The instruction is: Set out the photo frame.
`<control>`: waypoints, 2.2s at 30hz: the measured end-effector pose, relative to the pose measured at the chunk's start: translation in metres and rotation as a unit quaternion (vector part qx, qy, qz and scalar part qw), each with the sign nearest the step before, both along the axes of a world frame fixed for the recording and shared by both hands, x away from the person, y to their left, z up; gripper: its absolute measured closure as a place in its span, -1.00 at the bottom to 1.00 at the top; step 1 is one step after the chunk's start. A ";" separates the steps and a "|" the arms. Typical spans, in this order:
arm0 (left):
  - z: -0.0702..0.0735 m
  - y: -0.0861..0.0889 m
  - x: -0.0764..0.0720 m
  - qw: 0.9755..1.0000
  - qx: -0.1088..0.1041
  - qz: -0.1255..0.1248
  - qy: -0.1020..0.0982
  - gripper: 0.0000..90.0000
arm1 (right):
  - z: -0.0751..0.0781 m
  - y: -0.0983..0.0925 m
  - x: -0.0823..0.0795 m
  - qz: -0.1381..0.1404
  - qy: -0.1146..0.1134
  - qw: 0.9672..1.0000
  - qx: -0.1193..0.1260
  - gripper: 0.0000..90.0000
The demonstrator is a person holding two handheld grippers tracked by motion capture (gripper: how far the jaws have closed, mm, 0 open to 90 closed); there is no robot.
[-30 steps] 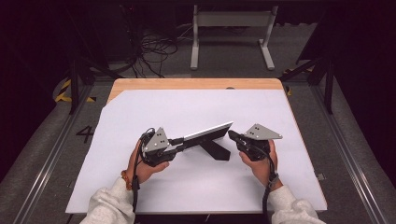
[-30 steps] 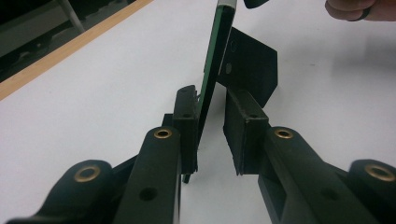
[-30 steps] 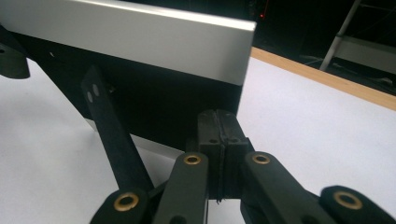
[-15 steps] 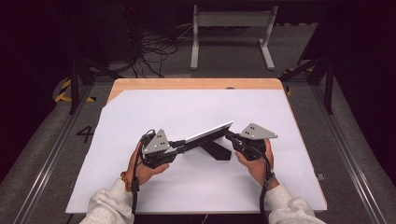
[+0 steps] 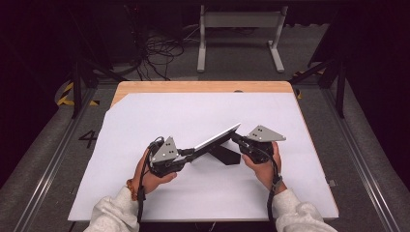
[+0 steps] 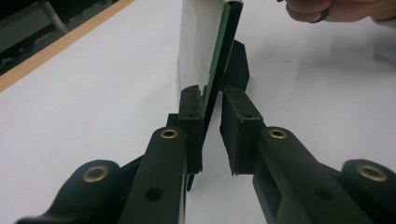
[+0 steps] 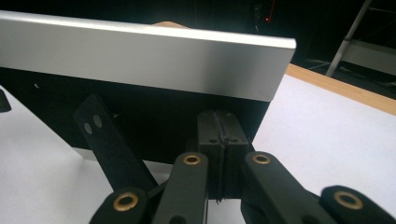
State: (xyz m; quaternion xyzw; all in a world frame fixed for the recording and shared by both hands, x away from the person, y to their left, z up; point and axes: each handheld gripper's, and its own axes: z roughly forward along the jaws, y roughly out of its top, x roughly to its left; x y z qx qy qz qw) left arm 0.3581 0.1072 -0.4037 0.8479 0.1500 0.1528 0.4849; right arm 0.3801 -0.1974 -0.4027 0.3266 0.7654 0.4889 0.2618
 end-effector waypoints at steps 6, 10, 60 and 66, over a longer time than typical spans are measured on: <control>-0.002 -0.006 -0.002 1.000 0.007 -0.006 -0.001 0.74 | -0.002 0.006 0.002 0.004 0.003 1.000 0.000 0.99; -0.003 -0.007 -0.003 1.000 0.007 -0.005 0.001 0.74 | -0.003 0.007 0.004 0.006 0.004 1.000 0.002 0.99; 0.005 -0.011 -0.020 0.999 0.012 -0.037 -0.014 0.81 | 0.010 0.025 -0.013 0.057 -0.008 0.998 0.011 0.98; 0.005 -0.013 -0.021 0.999 0.012 -0.038 -0.014 0.81 | 0.009 0.026 -0.013 0.060 -0.002 0.998 0.015 0.98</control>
